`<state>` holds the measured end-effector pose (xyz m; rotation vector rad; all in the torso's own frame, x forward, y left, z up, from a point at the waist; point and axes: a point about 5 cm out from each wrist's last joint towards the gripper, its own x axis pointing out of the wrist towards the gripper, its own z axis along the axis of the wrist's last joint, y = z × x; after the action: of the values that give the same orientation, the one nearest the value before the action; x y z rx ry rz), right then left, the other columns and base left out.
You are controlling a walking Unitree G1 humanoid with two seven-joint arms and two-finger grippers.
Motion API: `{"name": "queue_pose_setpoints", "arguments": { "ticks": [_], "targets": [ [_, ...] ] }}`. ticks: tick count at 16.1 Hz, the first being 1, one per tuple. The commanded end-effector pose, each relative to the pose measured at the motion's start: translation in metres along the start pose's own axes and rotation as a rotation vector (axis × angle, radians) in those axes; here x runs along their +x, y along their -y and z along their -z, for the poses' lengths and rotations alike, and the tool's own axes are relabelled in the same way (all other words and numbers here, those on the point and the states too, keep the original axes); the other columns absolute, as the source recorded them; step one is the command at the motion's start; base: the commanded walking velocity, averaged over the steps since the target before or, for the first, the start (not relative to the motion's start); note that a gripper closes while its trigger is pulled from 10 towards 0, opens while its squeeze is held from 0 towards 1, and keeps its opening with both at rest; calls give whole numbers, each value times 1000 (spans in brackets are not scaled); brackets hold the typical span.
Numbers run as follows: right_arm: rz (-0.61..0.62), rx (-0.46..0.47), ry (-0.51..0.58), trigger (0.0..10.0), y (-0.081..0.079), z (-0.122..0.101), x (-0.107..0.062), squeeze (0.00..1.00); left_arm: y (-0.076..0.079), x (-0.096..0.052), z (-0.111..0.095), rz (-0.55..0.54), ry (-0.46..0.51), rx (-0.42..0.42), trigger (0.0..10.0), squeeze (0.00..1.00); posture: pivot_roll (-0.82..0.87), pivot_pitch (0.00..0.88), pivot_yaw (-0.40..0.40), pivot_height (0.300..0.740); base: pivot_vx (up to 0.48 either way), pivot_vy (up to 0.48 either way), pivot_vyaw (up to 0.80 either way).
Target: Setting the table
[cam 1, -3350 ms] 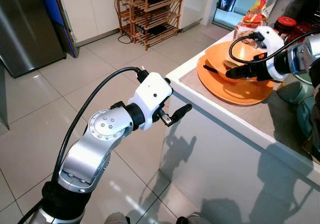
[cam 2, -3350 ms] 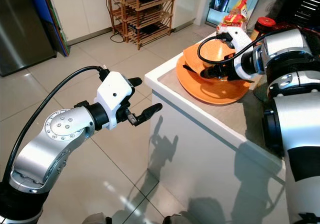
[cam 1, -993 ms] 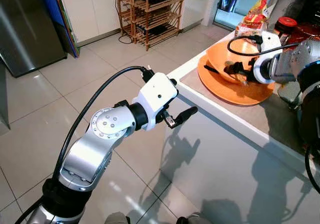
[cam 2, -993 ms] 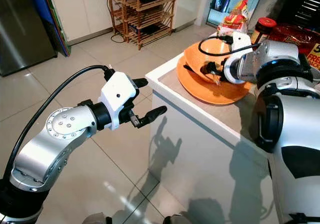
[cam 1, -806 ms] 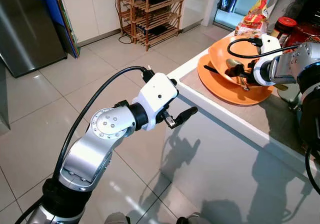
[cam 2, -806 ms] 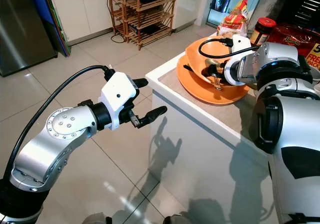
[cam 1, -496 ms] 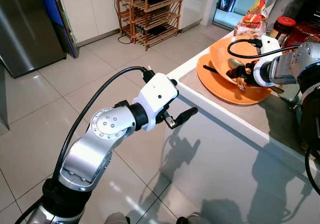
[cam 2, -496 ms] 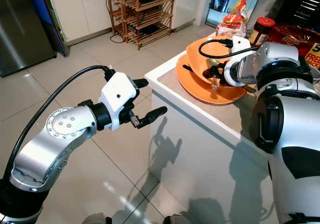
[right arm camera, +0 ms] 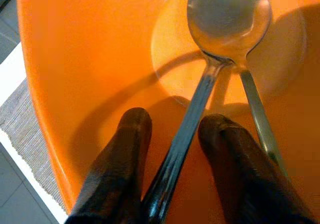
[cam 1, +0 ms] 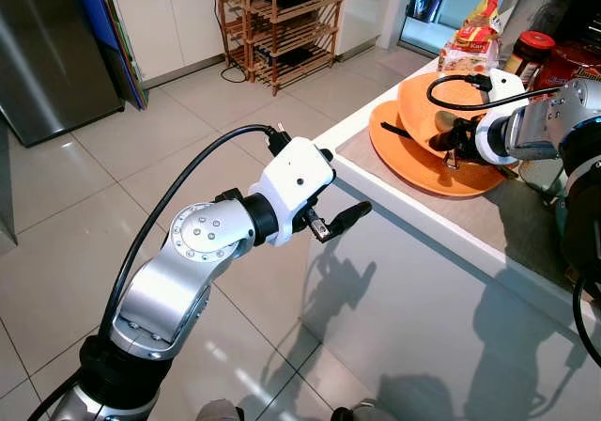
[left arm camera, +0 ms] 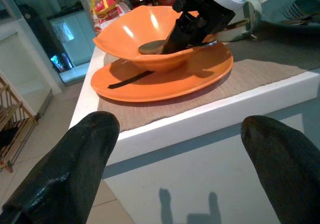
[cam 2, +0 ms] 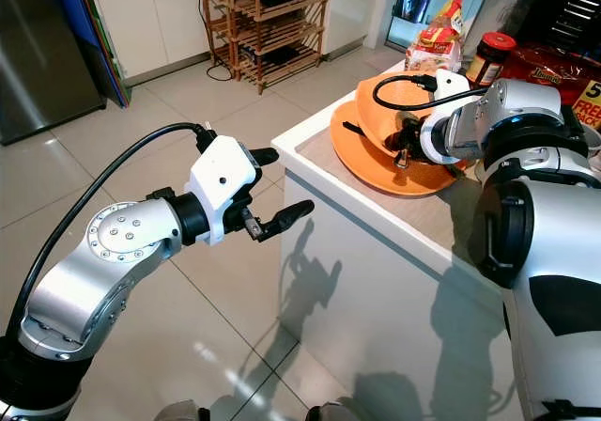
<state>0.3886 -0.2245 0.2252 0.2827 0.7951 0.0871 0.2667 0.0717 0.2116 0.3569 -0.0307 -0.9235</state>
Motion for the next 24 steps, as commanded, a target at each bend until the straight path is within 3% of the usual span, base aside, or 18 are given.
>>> {"name": "queue_pose_setpoints", "arguments": {
  "ticks": [1,15,24],
  "targets": [
    [-4,12,2,0,2,-1,-2,0,1,3,-3,16,2,13,10000,0,10,0,-47,740,0,0,0],
    [-27,-6,46,0,-3,-8,-4,0,-2,3,-3,2,6,17,10000,0,16,0,-55,740,0,0,0],
    [-101,-9,145,0,-14,-29,-18,0,-3,4,-3,0,6,24,10000,0,14,0,-56,740,0,0,0]
  ]
}}
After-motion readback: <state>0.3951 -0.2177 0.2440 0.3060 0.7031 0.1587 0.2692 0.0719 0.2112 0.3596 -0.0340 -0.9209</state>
